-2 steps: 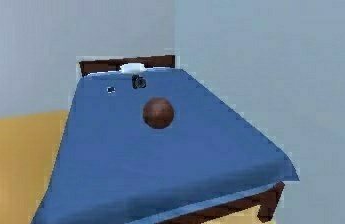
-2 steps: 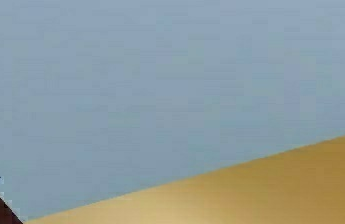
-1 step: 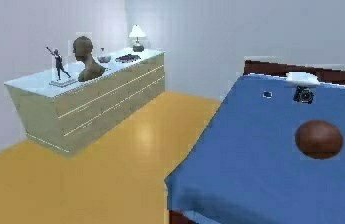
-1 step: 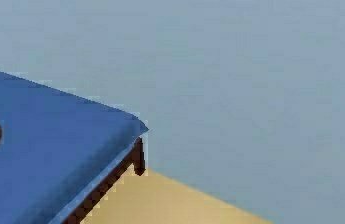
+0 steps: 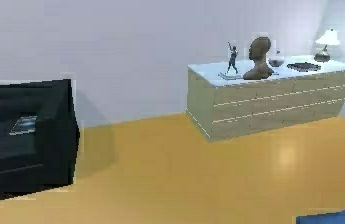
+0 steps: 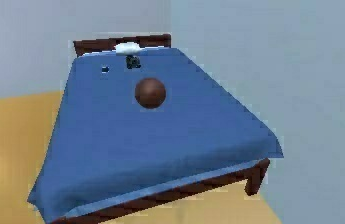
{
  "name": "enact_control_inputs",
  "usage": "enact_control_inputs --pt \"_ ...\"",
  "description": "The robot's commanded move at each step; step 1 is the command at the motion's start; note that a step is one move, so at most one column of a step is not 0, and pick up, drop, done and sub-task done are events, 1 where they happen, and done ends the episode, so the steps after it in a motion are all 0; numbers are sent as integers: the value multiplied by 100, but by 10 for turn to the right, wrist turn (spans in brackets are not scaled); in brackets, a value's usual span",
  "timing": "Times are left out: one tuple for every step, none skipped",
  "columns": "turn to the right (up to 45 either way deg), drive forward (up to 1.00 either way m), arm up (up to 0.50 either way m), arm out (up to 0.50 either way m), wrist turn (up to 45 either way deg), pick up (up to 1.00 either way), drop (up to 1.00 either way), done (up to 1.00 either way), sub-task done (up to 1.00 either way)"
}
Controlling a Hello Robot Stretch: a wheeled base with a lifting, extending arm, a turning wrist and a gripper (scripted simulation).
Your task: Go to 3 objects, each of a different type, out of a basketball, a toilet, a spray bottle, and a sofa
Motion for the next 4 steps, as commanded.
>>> enact_control_inputs --pt "-450 0 0 0 0 0 0 0 0" --pt "-420 0 0 0 0 0 0 0 0" --pt "0 100 0 0 0 0 0 0 0" --pt "-30 0 0 0 0 0 0 0 0"
